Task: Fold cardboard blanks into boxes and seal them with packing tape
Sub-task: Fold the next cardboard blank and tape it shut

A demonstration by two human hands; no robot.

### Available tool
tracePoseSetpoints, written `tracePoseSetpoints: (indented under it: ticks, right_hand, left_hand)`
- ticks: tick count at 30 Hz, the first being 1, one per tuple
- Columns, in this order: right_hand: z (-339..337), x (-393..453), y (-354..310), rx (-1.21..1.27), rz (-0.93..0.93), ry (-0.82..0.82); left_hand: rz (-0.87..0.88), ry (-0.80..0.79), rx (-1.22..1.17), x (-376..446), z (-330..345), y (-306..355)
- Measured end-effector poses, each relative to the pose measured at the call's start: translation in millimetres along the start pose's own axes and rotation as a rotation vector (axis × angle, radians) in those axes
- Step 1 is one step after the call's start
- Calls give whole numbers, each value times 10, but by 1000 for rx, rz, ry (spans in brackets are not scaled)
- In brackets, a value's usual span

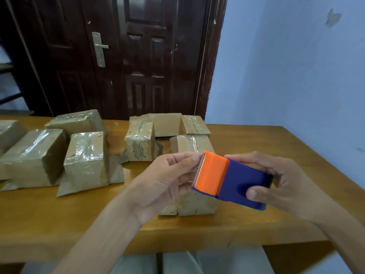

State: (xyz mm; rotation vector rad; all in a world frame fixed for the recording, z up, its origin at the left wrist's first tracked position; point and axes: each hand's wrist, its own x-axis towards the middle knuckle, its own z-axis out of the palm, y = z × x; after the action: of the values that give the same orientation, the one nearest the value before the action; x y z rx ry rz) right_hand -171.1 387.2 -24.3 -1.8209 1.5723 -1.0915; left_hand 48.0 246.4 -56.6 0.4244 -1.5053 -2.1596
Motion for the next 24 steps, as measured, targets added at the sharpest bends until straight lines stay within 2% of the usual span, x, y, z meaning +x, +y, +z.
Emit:
tracePoseSetpoints:
  ticks: [2,5,10,13,20,24]
  right_hand:
    - [17,19,9,9,-9,11]
    - [22,46,7,-26,-8,10]
    - [43,99,34,-32,14,-18]
    - [37,113,52,-40,20,-23]
    - [12,77,67,-48,27,-17]
    - [39,26,104,-5,46,45]
  left_hand:
    - [-35,-5,-100,28,0,-12]
    - [-19,64,-86,34,-18,-35]
    - [161,310,216,40,-20,-45]
    - [260,384,308,49,48,-46]
    - [175,427,189,50,126,-82]
    - [228,560,149,16,212,-186]
